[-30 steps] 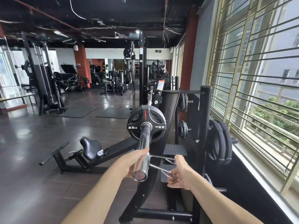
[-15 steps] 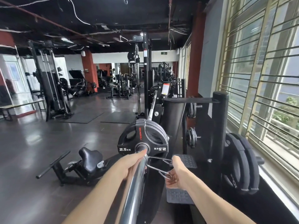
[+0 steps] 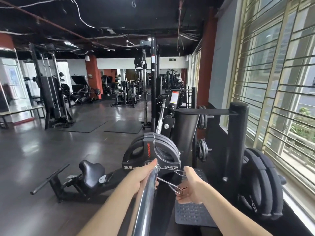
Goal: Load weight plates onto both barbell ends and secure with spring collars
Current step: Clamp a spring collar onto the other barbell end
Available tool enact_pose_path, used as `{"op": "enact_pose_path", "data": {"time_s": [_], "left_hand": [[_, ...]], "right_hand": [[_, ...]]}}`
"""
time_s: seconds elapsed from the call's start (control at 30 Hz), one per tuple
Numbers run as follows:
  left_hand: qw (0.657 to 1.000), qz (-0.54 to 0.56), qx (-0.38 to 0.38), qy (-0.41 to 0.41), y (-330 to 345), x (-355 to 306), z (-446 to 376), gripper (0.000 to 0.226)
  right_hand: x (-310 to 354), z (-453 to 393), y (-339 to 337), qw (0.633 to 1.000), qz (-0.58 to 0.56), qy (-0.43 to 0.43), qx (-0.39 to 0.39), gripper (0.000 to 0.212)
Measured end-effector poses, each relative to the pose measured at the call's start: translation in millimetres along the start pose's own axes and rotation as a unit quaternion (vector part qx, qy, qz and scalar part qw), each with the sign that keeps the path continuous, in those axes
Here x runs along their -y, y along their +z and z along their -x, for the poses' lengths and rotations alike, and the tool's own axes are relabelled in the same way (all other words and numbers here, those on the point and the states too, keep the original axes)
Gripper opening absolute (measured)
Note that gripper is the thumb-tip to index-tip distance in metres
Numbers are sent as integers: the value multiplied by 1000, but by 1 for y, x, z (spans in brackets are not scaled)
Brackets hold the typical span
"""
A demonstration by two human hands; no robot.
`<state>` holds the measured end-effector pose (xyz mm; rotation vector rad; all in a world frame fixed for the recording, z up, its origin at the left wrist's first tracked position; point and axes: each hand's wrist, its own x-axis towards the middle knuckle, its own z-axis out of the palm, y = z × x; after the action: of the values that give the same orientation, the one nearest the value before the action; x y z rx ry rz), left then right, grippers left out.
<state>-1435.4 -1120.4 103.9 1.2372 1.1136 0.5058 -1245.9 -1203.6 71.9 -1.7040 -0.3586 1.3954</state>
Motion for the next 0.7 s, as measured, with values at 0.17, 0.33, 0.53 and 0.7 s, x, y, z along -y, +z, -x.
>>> {"op": "enact_pose_path", "data": {"time_s": [0.17, 0.33, 0.53, 0.7], "left_hand": [[999, -3, 27, -29, 0, -4, 9, 59], [999, 6, 32, -18, 1, 2, 1, 53], [999, -41, 26, -3, -3, 4, -11, 80], [996, -83, 35, -5, -6, -2, 6, 84]], "right_hand": [[4, 6, -2, 997, -71, 23, 22, 78], [1, -6, 8, 985, -167, 5, -34, 51], [6, -18, 15, 978, -191, -1, -78, 40], [1, -8, 14, 981, -185, -10, -63, 54]]}}
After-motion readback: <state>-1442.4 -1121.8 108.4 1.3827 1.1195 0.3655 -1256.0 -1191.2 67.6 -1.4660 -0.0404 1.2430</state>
